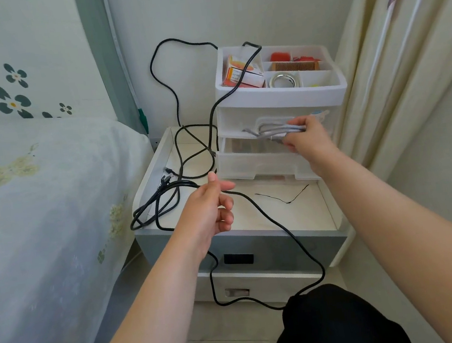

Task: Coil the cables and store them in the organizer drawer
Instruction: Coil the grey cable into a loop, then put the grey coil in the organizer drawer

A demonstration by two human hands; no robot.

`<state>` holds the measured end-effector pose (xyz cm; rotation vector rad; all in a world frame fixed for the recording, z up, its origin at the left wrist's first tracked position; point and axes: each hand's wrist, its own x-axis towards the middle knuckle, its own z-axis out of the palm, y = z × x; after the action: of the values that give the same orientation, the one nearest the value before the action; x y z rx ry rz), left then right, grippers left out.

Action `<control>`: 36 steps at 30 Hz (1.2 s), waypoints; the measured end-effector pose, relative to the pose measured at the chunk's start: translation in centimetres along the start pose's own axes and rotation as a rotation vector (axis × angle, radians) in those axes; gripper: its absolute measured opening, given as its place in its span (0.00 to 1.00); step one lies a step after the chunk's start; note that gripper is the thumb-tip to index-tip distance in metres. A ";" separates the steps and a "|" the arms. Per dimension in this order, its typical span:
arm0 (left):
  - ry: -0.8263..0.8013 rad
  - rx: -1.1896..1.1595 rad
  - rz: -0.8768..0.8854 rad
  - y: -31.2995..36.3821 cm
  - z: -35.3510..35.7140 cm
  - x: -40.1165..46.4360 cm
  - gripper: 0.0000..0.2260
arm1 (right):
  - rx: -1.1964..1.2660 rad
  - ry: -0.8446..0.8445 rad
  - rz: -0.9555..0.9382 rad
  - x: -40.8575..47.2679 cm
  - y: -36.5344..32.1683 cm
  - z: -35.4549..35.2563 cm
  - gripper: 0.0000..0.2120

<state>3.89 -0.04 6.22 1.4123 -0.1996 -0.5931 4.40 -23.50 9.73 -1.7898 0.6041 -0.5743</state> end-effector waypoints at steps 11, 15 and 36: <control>0.017 0.118 0.034 -0.4 0.0 0.0 0.22 | -1.051 -0.325 -0.276 1.0 1.6 -0.6 0.17; -0.017 0.199 0.047 -0.6 0.0 -0.1 0.22 | -1.145 -0.490 -0.102 1.4 1.5 -1.1 0.26; 0.090 0.448 0.134 -0.8 -1.0 0.1 0.18 | -1.345 0.047 -0.436 4.2 1.9 2.7 0.12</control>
<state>4.26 0.77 5.27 1.8377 -0.3680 -0.3849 9.09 -24.85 7.48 -3.2349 0.6884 -0.5155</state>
